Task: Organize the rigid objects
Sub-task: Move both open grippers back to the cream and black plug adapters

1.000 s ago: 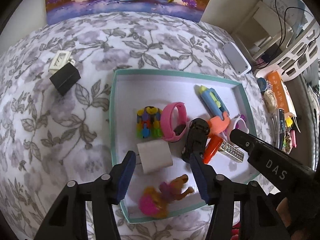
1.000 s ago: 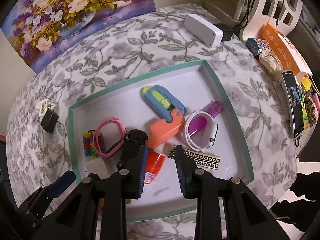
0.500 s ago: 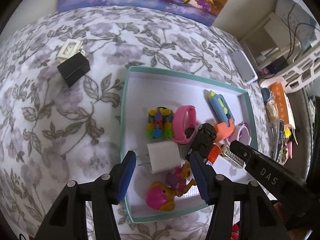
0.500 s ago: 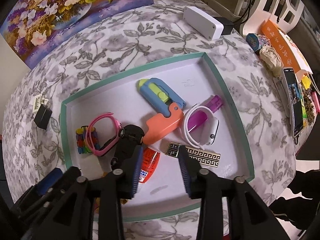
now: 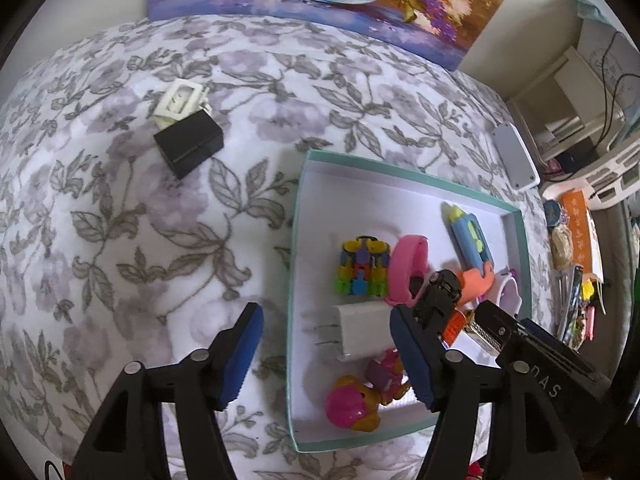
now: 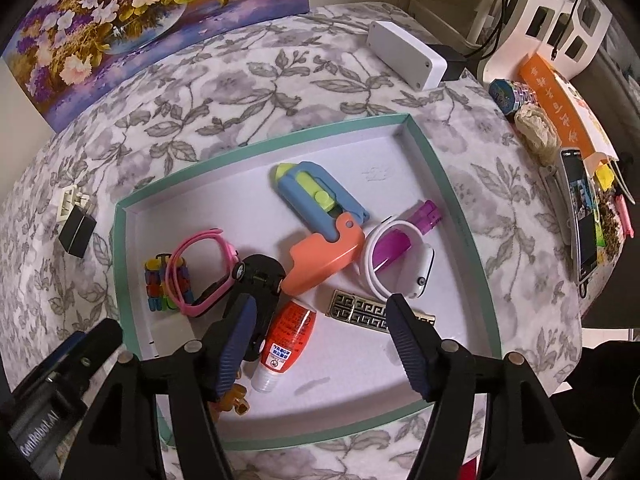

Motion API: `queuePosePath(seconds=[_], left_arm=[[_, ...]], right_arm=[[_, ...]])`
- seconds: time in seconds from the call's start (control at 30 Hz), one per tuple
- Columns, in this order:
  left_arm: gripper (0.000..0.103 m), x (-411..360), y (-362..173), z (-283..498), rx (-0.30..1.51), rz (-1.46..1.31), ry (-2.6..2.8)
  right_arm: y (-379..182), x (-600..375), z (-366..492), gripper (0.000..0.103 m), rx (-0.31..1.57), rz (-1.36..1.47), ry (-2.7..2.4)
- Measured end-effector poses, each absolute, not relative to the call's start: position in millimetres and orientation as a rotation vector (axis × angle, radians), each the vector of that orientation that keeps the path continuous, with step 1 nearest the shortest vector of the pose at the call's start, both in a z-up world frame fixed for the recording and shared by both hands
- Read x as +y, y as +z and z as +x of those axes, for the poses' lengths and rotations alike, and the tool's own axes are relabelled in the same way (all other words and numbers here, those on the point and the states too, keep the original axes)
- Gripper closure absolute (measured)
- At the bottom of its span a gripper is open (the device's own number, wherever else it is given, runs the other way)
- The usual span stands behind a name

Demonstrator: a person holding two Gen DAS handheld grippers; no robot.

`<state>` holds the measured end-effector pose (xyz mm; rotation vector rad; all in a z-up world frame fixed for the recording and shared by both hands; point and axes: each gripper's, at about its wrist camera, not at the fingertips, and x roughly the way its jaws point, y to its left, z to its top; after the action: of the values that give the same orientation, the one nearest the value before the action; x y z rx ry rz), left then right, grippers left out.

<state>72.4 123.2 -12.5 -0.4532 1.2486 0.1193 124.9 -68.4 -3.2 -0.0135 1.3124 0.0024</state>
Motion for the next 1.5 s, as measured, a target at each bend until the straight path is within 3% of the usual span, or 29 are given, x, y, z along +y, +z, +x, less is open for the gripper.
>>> queuePosePath(seconds=[0.13, 0.2, 0.37, 0.67, 1.0, 1.5], left_arm=[[0.025, 132.8, -12.1, 72.3, 1.243, -0.466, 0.15], [0.016, 138.3, -11.6, 71.8, 1.236, -0.479, 0.163], [0.014, 154.8, -7.9, 69.7, 1.211, -0.52, 0.197], [0.0, 193.8, 5.5, 62.1, 1.136, -0.566, 0.288], [0.0, 280.9, 21.2, 38.2, 1.004, -0.595, 0.514], [0.0, 329.0, -2.5, 50.6, 1.036, -0.655, 0.566]], right_arm=[[-2.4, -67.1, 124.5, 0.034, 1.307, -0.021, 0.005], [-1.1, -64.8, 123.6, 0.034, 1.3, -0.026, 0.011], [3.2, -57.7, 121.6, 0.034, 1.28, -0.037, 0.038], [16.3, -37.4, 116.4, 0.034, 1.214, -0.006, 0.126], [27.3, 16.0, 111.5, 0.034, 1.134, 0.009, 0.319], [0.6, 103.8, 136.5, 0.034, 1.167, -0.113, 0.462]])
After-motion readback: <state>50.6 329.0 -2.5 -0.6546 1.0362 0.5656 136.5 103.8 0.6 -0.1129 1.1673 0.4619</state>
